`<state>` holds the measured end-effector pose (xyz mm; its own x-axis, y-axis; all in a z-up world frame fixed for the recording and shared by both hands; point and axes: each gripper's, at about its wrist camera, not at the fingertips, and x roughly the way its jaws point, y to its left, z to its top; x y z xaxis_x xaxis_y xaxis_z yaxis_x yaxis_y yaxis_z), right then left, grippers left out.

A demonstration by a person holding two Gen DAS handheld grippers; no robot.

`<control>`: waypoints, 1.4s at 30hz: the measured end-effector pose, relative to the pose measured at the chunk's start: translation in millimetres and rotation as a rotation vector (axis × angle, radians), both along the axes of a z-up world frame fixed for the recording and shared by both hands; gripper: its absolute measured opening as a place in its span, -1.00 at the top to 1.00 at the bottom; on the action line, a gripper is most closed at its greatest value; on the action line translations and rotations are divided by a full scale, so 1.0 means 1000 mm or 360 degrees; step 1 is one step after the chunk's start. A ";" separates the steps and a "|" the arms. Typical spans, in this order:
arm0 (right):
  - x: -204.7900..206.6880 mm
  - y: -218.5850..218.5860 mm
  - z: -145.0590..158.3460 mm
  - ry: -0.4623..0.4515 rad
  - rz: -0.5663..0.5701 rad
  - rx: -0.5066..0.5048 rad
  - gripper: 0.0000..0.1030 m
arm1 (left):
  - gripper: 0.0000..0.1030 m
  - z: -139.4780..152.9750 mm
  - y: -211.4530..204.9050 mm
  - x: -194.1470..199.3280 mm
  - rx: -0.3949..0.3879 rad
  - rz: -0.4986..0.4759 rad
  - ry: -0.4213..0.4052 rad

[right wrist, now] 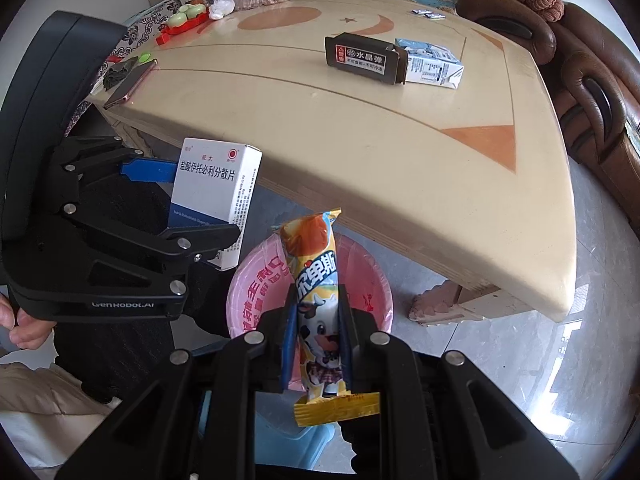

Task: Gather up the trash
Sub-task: 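Carry the medicine box and snack wrapper over the pink bin with both tools, then open both tools to drop the medicine box and wrapper into the bin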

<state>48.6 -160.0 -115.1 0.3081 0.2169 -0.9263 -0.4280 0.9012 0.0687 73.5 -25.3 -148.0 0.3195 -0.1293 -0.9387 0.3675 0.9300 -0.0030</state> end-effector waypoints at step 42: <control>0.036 0.003 -0.174 0.0374 -0.0009 -0.0105 0.65 | -0.38 -0.179 -0.033 0.027 0.0163 -0.0195 0.0549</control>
<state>84.3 -156.5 -289.0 0.0833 0.1523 -0.9848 -0.4023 0.9093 0.1066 100.8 -58.1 -327.5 -0.0298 -0.0466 -0.9985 0.4698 0.8811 -0.0552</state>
